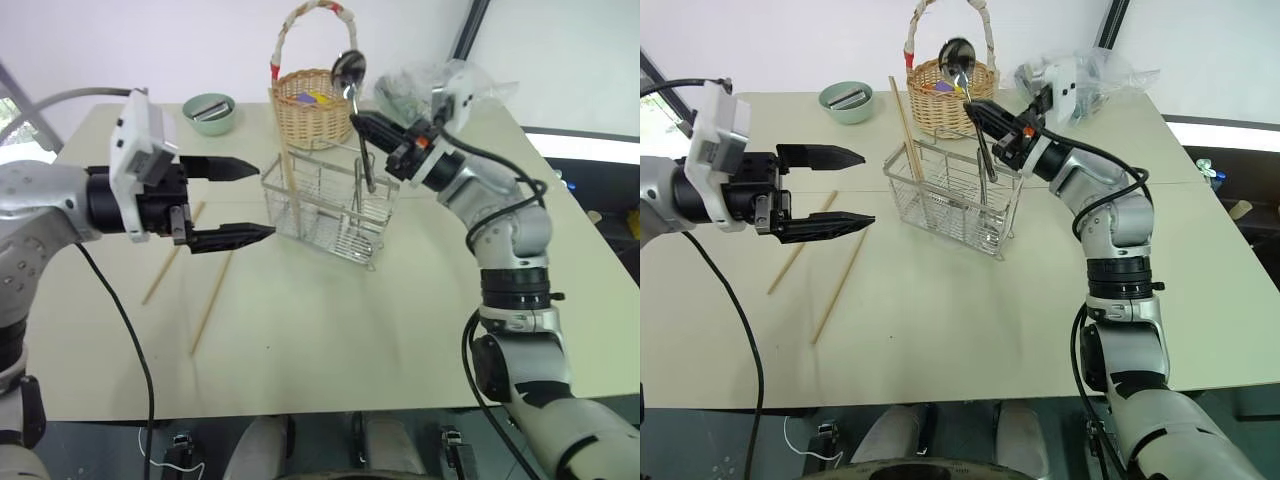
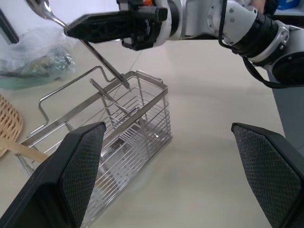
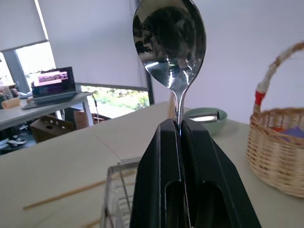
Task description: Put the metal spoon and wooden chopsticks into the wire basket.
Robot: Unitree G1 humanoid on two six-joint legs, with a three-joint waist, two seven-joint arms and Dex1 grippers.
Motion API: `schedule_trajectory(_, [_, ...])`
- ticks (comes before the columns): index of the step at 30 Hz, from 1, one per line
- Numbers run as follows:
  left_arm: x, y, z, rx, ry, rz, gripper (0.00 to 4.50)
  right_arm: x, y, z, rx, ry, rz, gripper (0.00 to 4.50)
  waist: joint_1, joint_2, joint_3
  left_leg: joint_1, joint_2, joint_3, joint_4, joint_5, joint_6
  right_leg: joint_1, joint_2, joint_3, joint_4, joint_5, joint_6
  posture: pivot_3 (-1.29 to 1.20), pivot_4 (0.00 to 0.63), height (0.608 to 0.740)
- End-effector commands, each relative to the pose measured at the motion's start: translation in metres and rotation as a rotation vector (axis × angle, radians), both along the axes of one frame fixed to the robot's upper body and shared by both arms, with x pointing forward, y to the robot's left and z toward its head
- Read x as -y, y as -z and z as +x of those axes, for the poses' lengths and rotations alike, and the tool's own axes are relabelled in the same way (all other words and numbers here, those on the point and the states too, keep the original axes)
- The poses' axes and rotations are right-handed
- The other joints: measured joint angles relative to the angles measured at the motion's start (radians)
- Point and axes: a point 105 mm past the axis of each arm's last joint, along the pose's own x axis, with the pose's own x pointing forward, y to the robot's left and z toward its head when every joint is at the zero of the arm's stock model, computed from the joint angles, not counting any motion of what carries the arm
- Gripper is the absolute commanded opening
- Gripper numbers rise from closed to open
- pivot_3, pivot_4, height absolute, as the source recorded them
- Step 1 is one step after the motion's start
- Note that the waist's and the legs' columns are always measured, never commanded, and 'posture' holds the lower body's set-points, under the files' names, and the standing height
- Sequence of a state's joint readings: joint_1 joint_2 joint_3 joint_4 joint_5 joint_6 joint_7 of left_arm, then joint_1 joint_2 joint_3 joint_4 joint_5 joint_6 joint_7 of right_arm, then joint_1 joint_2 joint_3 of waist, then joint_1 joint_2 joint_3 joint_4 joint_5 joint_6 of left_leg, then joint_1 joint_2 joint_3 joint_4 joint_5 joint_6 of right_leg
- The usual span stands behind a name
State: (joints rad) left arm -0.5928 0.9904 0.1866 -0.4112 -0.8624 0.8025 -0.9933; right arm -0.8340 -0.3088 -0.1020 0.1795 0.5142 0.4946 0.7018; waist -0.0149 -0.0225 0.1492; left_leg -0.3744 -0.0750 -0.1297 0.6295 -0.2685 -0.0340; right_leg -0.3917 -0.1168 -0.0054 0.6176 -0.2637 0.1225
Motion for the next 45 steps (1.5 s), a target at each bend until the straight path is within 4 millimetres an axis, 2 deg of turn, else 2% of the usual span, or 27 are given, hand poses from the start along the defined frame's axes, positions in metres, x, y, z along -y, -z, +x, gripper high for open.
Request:
schedule_trajectory(1, [-0.004,-0.014,-0.005,0.066,-0.019,-0.013,4.50,0.003,0.001,0.003,0.013,0.021,0.007,0.68,0.000,0.000,0.000,0.000,0.000,0.000,0.000,0.000,0.000,0.000,0.000,0.000,0.001,0.000,0.000,0.00,0.150,0.678])
schedule_trajectory(3, [-0.006,-0.016,-0.005,0.070,-0.030,-0.014,4.50,0.006,0.005,0.004,0.010,0.040,-0.002,1.45,-0.001,0.000,0.000,0.000,0.000,0.000,0.000,0.000,-0.001,0.000,0.000,0.000,0.003,0.000,0.000,0.00,0.150,0.678])
schedule_trajectory(6, [-0.010,-0.017,-0.003,0.077,-0.051,-0.017,4.50,0.011,0.004,0.005,0.018,0.072,-0.004,2.99,-0.002,0.000,0.000,0.001,0.000,0.000,0.000,0.001,-0.001,0.000,0.001,0.000,0.005,0.000,0.000,0.00,0.150,0.678])
schedule_trajectory(14, [-0.020,-0.015,0.013,0.070,-0.111,-0.055,4.50,0.025,-0.027,-0.011,0.078,0.014,0.032,2.99,0.000,0.000,0.000,0.001,0.000,-0.001,0.001,0.001,-0.001,-0.001,0.001,0.000,0.007,0.000,0.000,0.00,0.150,0.678])
schedule_trajectory(19, [-0.056,-0.010,0.047,0.046,-0.315,-0.123,4.50,0.039,-0.070,-0.045,0.172,-0.114,0.021,2.99,0.001,0.001,0.001,0.001,0.000,-0.001,0.001,0.001,-0.001,-0.001,0.001,0.000,0.007,0.000,0.000,0.00,0.150,0.678])
schedule_trajectory(22, [-0.084,-0.002,0.069,0.026,-0.469,-0.132,4.50,0.046,-0.081,-0.073,0.208,-0.215,-0.033,2.99,0.001,0.000,0.000,0.001,0.001,-0.001,0.000,0.001,-0.001,-0.001,0.001,0.000,0.007,0.000,0.000,0.00,0.150,0.678])
schedule_trajectory(25, [-0.125,0.015,0.100,-0.029,-0.719,-0.105,4.50,0.053,-0.073,-0.105,0.198,-0.323,-0.165,2.99,0.004,-0.001,-0.001,0.000,0.001,-0.002,-0.001,0.001,-0.001,-0.001,0.001,-0.001,0.006,0.000,0.000,0.00,0.150,0.678])
schedule_trajectory(28, [-0.140,0.032,0.116,-0.102,-0.836,-0.051,4.50,0.056,-0.052,-0.123,0.142,-0.372,-0.277,2.99,0.005,-0.004,-0.002,0.000,0.001,-0.002,0.000,0.000,0.000,0.002,0.001,-0.002,0.003,0.000,0.000,0.00,0.150,0.678])
schedule_trajectory(32, [-0.150,0.060,0.135,-0.238,-0.943,0.006,4.50,0.059,-0.029,-0.136,0.068,-0.389,-0.343,2.99,0.005,-0.005,-0.001,0.000,0.000,-0.001,0.001,0.000,0.000,0.002,-0.001,-0.001,0.001,0.002,0.004,0.00,0.150,0.678])
schedule_trajectory(36, [-0.150,0.089,0.147,-0.347,-0.983,0.103,4.50,0.057,-0.018,-0.145,0.038,-0.386,-0.359,2.99,0.004,-0.005,-0.002,-0.001,0.000,-0.001,0.001,0.000,0.000,0.001,-0.001,-0.001,0.001,0.002,0.004,0.00,0.150,0.678])
schedule_trajectory(40, [-0.151,0.111,0.154,-0.416,-1.023,0.174,4.50,0.053,-0.008,-0.158,-0.004,-0.414,-0.382,2.99,0.005,-0.007,-0.002,-0.002,0.000,-0.001,0.000,0.000,0.000,0.000,-0.001,-0.001,0.001,0.002,0.004,0.00,0.150,0.678])
schedule_trajectory(45, [-0.143,0.132,0.156,-0.489,-0.992,0.232,4.50,0.051,-0.001,-0.174,-0.036,-0.445,-0.396,2.99,0.006,-0.009,-0.002,-0.004,0.000,0.000,0.001,0.000,0.000,-0.001,-0.002,-0.001,0.000,0.002,0.004,0.00,0.150,0.678])
